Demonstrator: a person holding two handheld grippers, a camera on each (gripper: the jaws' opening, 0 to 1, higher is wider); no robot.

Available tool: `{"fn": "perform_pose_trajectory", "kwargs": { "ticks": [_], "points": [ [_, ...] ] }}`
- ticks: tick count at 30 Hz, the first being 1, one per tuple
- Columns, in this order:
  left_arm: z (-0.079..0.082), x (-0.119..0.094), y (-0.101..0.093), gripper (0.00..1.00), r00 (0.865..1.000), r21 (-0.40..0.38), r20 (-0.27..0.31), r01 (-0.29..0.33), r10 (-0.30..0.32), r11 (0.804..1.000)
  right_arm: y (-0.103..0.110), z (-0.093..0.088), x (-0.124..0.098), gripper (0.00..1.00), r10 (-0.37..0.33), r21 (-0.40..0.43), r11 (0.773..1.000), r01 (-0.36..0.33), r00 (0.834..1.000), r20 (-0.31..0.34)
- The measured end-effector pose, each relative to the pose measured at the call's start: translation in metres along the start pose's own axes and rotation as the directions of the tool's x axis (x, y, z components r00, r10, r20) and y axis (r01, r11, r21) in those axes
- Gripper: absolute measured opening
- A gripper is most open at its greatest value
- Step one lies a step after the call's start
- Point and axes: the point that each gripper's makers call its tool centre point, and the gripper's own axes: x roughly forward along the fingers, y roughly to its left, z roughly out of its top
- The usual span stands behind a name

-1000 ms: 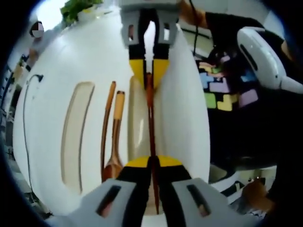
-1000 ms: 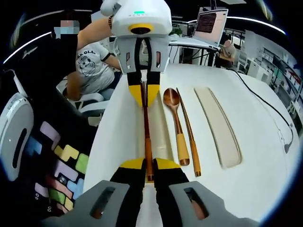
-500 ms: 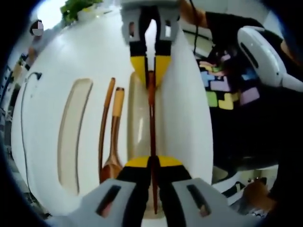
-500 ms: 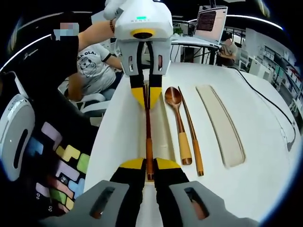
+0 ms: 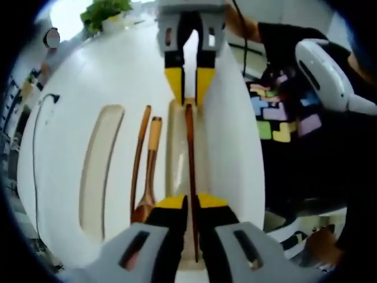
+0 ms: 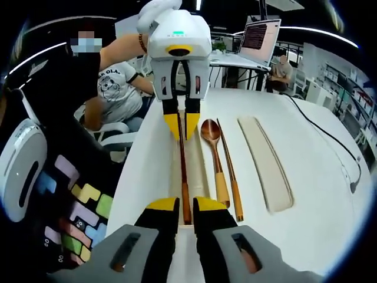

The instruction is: Arrange the utensils inside the cutlery case until each visible utensil rests in its matching compartment.

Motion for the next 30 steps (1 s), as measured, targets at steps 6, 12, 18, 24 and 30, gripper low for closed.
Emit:
{"fn": "perform_pose_trajectory", "kwargs": {
  "ticks": [6, 12, 18, 24, 30],
  "points": [
    [0.003, -0.011, 0.000, 0.06, 0.999, 0.002, 0.023, -0.027, 0.027, 1.000, -0.003, 0.008, -0.010, 0.11, -0.026, -0.012, 1.000, 0.026, 0.999, 0.029],
    [0.008, -0.025, 0.007, 0.06, 0.997, 0.018, 0.034, -0.064, 0.063, 0.998, -0.015, 0.019, -0.021, 0.11, -0.063, -0.008, 0.998, 0.064, 0.996, 0.063],
    [0.015, -0.033, 0.023, 0.06, 0.994, 0.027, 0.028, -0.102, 0.101, 0.994, -0.030, 0.019, -0.021, 0.11, -0.094, -0.007, 0.996, 0.094, 0.994, 0.059],
    [0.019, -0.032, 0.045, 0.06, 0.991, 0.030, 0.005, -0.132, 0.132, 0.991, -0.043, 0.015, -0.020, 0.11, -0.119, -0.002, 0.993, 0.120, 0.992, 0.043],
    [0.022, -0.018, 0.063, 0.08, 0.991, 0.035, -0.009, -0.135, 0.135, 0.990, -0.057, 0.009, -0.017, 0.12, -0.135, 0.010, 0.991, 0.135, 0.991, 0.019]
  ]
}}
